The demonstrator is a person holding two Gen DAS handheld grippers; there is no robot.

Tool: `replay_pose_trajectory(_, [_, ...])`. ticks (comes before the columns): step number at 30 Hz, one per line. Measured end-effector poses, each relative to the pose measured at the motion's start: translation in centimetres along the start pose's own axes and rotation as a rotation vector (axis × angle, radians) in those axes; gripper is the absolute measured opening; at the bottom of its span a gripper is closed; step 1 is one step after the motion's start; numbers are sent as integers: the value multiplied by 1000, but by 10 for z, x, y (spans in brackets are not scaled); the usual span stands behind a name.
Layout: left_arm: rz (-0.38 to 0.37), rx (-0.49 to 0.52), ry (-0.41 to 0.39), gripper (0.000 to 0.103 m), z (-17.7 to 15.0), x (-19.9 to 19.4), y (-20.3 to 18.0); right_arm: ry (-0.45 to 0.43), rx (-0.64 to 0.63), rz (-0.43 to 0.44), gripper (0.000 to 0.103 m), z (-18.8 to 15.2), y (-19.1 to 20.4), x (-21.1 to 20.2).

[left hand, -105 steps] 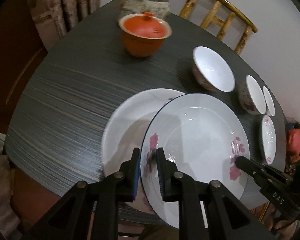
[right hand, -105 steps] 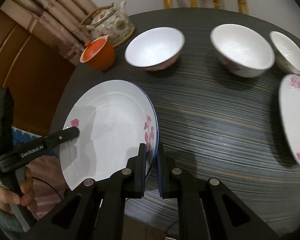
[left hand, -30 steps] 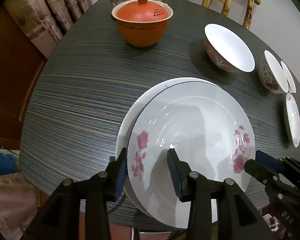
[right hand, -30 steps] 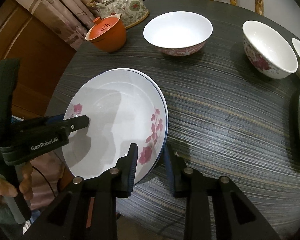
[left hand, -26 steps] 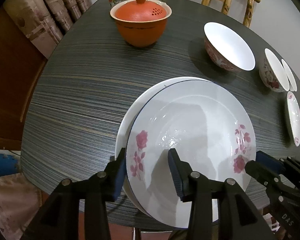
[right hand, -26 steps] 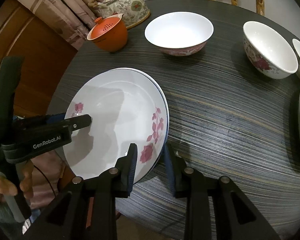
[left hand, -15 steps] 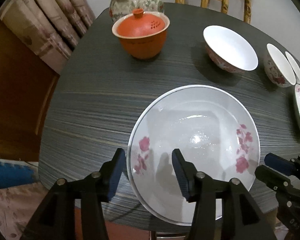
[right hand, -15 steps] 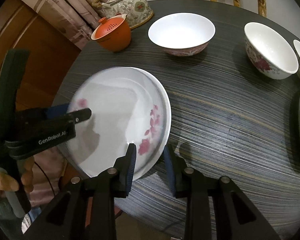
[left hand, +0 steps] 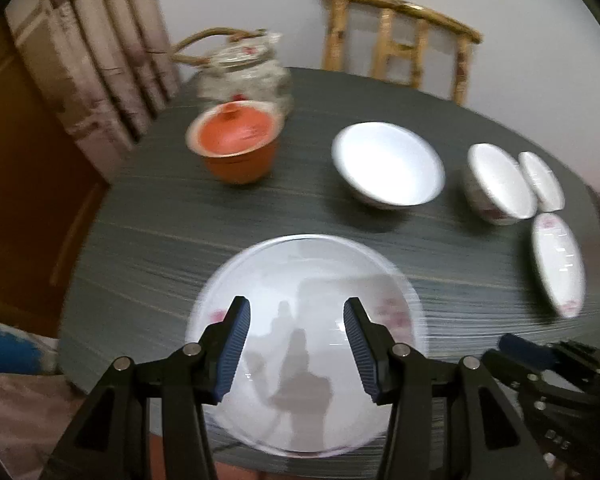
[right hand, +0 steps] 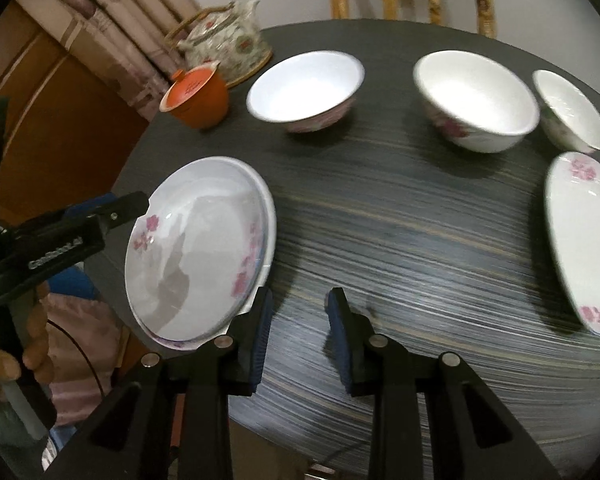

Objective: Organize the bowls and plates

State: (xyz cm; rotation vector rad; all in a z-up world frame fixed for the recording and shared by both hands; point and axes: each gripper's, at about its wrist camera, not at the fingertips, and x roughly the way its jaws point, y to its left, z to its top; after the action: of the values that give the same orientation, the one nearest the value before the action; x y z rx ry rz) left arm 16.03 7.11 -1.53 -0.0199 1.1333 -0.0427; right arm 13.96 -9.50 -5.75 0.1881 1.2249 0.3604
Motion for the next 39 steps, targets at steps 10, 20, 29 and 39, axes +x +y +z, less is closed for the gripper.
replay_pose_trajectory(10, [-171, 42, 59, 50, -3, 7, -86, -58, 85, -87, 28, -11, -86, -47])
replay_pose_trajectory(20, [-291, 26, 114, 50, 8, 29, -148, -95, 160, -222, 28, -25, -187, -80])
replay_pose_trajectory(29, [-354, 3, 154, 50, 15, 52, -185, -88, 238, -246, 28, -21, -262, -87])
replay_pose_trajectory(39, [-374, 28, 176, 50, 22, 76, -228, -70, 255, -268, 28, -2, -288, -74])
